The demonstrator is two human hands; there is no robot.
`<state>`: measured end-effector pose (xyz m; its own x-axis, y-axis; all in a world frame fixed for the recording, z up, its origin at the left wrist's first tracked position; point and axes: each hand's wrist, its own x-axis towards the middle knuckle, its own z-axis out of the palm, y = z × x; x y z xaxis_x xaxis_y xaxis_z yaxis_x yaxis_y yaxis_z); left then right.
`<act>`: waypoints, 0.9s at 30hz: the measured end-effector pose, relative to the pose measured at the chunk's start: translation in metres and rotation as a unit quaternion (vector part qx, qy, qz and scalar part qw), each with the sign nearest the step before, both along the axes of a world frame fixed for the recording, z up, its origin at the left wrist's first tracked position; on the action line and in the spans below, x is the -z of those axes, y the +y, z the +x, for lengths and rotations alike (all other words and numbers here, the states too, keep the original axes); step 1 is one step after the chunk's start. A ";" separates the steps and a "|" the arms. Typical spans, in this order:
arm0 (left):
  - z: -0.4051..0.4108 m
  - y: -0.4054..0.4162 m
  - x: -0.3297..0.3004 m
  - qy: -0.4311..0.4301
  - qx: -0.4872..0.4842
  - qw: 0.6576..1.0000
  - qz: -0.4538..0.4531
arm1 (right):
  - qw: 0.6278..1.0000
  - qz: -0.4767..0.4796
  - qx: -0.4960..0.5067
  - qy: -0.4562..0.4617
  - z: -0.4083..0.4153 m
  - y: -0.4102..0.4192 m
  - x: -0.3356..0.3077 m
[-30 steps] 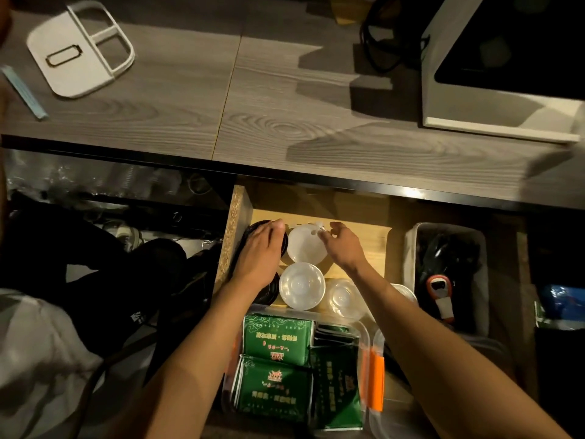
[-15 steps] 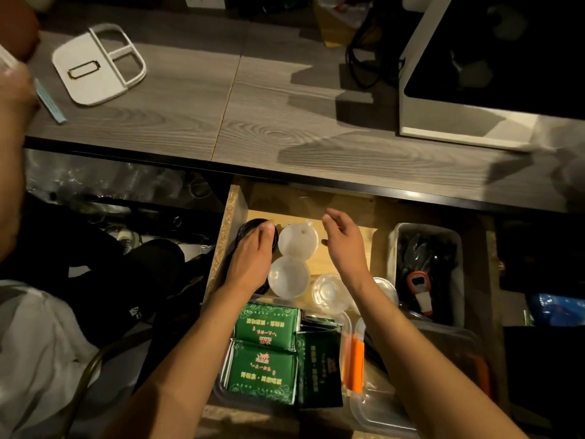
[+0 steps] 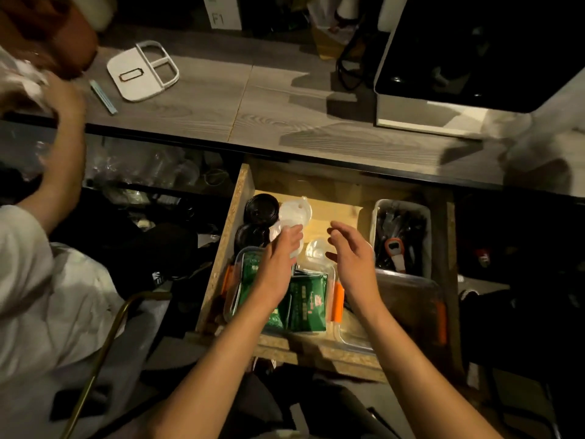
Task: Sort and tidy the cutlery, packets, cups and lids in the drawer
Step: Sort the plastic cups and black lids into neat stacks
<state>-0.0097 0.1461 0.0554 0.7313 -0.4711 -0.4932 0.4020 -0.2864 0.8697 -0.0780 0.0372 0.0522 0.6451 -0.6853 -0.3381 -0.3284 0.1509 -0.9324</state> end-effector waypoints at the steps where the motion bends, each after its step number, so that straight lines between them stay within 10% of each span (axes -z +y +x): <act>1: -0.008 0.004 -0.001 0.013 -0.003 1.000 0.000 | 1.000 0.002 0.005 0.009 -0.011 0.005 0.000; 14: -0.118 0.088 0.010 0.161 0.025 0.985 0.064 | 0.977 0.075 0.146 0.133 -0.136 0.083 0.020; 27: -0.142 0.087 0.036 0.415 -0.226 0.881 0.001 | 0.892 0.241 0.340 0.174 -0.176 0.089 0.055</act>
